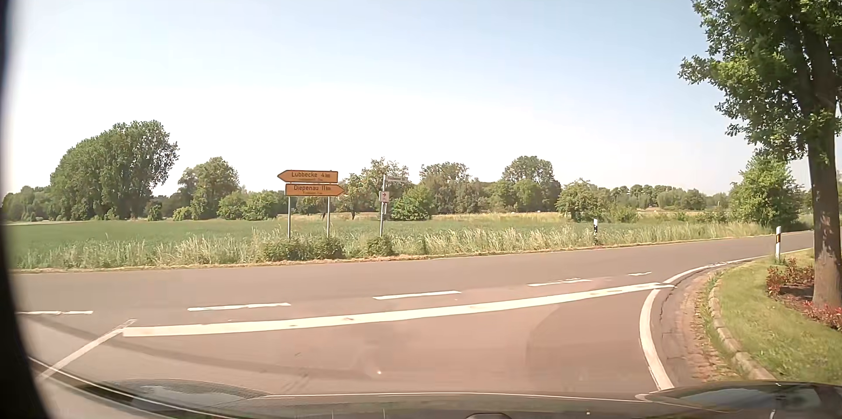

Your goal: Follow the waypoints while adhering to traffic rules and regulations

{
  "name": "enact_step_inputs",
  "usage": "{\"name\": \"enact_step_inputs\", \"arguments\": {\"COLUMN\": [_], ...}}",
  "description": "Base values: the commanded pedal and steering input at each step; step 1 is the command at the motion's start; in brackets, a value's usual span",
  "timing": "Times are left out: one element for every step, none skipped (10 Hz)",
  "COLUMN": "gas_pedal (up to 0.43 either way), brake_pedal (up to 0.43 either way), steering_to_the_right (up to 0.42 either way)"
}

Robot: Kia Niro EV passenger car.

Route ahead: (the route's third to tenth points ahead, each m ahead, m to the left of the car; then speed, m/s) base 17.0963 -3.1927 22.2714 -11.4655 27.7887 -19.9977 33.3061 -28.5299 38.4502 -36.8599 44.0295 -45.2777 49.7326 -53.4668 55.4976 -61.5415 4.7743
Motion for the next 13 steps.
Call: {"name": "enact_step_inputs", "arguments": {"gas_pedal": [0.000, 0.000, 0.000, 0.000, 0.000, 0.000, 0.000, 0.000, 0.000, 0.000, 0.000, 0.000, 0.000], "brake_pedal": [0.317, 0.317, 0.317, 0.317, 0.311, 0.311, 0.311, 0.305, 0.293, 0.287, 0.268, 0.262, 0.262], "steering_to_the_right": [0.098, 0.104, 0.108, 0.113, 0.118, 0.122, 0.124, 0.124, 0.123, 0.121, 0.118, 0.115, 0.113]}}
